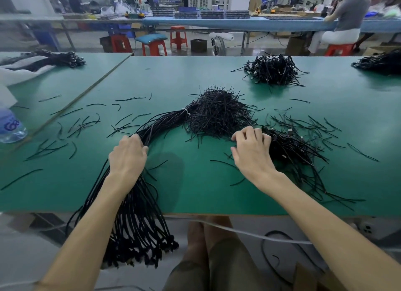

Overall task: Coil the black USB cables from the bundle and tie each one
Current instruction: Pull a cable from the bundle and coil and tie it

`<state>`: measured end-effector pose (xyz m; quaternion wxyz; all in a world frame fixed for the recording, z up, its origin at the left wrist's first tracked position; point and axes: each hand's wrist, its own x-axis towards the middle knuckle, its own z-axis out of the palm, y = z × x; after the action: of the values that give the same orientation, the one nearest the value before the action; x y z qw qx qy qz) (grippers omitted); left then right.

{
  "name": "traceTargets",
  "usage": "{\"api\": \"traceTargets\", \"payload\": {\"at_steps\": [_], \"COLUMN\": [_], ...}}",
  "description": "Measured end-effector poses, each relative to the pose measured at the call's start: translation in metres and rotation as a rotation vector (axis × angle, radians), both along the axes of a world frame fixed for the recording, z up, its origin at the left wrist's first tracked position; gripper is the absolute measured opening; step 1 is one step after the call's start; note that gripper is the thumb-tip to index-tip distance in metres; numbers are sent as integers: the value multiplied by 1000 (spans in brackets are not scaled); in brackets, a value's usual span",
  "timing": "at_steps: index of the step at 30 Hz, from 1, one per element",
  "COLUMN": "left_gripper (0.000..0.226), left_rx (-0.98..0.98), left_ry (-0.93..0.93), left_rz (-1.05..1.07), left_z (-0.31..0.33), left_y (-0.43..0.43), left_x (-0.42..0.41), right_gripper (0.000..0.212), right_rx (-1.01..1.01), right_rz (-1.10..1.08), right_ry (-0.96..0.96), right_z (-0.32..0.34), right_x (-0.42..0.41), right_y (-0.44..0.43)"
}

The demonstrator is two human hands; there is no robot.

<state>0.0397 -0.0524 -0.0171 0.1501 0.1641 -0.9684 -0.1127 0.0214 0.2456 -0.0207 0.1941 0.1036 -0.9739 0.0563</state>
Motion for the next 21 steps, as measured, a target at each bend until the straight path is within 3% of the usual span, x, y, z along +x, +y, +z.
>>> {"api": "traceTargets", "payload": {"at_steps": [5, 9, 16, 21], "left_gripper": [44, 33, 25, 27], "left_rx": [193, 401, 430, 428], "left_ry": [-69, -241, -265, -281], "left_rz": [-163, -358, -540, -549], "left_z": [6, 9, 6, 7], "left_y": [24, 48, 50, 35], "left_x": [4, 8, 13, 12], "right_gripper": [29, 50, 81, 67], "right_rx": [-109, -181, -468, -554], "right_rz": [154, 342, 564, 486], "right_ry": [-97, -159, -400, -461], "right_z": [-4, -7, -11, -21], "right_x": [9, 20, 32, 23], "right_y": [-27, -50, -91, -114]}}
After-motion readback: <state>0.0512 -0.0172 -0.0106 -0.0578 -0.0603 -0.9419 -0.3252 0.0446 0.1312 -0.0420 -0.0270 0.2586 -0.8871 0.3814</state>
